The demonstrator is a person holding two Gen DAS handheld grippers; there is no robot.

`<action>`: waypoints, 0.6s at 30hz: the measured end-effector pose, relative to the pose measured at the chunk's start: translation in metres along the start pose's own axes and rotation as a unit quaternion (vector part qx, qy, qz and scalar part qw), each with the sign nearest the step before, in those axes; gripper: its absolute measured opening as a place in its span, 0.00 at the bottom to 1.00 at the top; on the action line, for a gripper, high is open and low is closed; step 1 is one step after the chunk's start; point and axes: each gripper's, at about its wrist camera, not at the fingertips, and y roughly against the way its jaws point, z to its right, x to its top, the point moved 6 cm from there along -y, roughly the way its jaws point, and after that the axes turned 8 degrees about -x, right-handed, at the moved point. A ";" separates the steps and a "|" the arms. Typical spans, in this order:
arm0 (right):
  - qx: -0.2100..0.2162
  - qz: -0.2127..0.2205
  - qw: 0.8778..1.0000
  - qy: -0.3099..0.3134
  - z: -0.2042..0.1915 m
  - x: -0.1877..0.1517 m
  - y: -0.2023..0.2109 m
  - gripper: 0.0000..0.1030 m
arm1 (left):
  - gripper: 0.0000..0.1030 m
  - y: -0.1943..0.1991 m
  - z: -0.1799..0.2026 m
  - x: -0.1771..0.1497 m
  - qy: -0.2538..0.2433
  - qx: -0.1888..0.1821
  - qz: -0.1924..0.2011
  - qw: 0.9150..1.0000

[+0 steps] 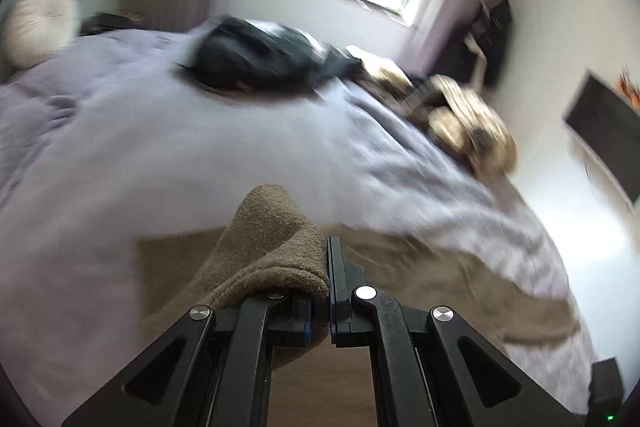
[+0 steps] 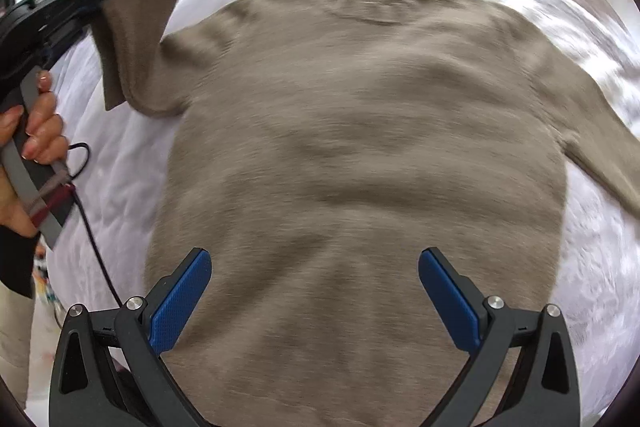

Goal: Fold small clothes
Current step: 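Grasp the sweater's side edge and sleeve with the left tool, then fold the gripped side and sleeve over the sweater body with the left tool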

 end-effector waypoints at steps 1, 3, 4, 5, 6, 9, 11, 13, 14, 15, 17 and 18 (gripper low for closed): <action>-0.002 -0.001 1.000 -0.010 0.013 0.000 -0.001 1.00 | 0.06 -0.020 0.016 -0.007 -0.013 -0.001 -0.021 1.000; -0.007 -0.004 1.000 -0.028 0.018 -0.009 -0.007 1.00 | 0.07 -0.052 0.040 -0.022 -0.033 0.001 -0.056 0.998; -0.008 -0.007 0.999 -0.035 0.021 -0.011 -0.009 1.00 | 0.07 -0.069 0.048 -0.033 -0.043 0.003 -0.076 0.996; -0.008 -0.010 0.999 -0.045 0.024 -0.014 -0.013 1.00 | 0.07 -0.080 0.056 -0.045 -0.050 0.006 -0.092 0.994; -0.008 -0.012 0.998 -0.056 0.023 -0.019 -0.019 1.00 | 0.07 -0.092 0.063 -0.058 -0.057 0.011 -0.113 0.992; -0.004 -0.019 0.996 -0.082 0.021 -0.026 -0.030 1.00 | 0.07 -0.119 0.069 -0.089 -0.066 0.025 -0.163 0.984; 0.012 -0.024 0.994 -0.103 0.012 -0.030 -0.039 1.00 | 0.21 -0.125 0.068 -0.100 -0.064 0.031 -0.181 0.981; 0.042 -0.030 0.991 -0.124 -0.002 -0.033 -0.049 1.00 | 0.71 -0.119 0.065 -0.106 -0.060 0.050 -0.185 0.980; 0.052 -0.030 0.989 -0.133 -0.007 -0.033 -0.051 1.00 | 0.88 -0.108 0.063 -0.103 -0.062 0.064 -0.165 0.982; 0.060 -0.026 0.988 -0.139 -0.017 -0.032 -0.055 1.00 | 0.89 -0.101 0.066 -0.098 -0.069 0.068 -0.150 0.984; 0.064 -0.016 0.989 -0.136 -0.029 -0.024 -0.057 1.00 | 0.89 -0.082 0.063 -0.090 -0.077 0.065 -0.141 0.985; 0.057 -0.015 0.991 -0.118 -0.043 -0.019 -0.060 1.00 | 0.89 -0.067 0.057 -0.083 -0.077 0.064 -0.134 0.986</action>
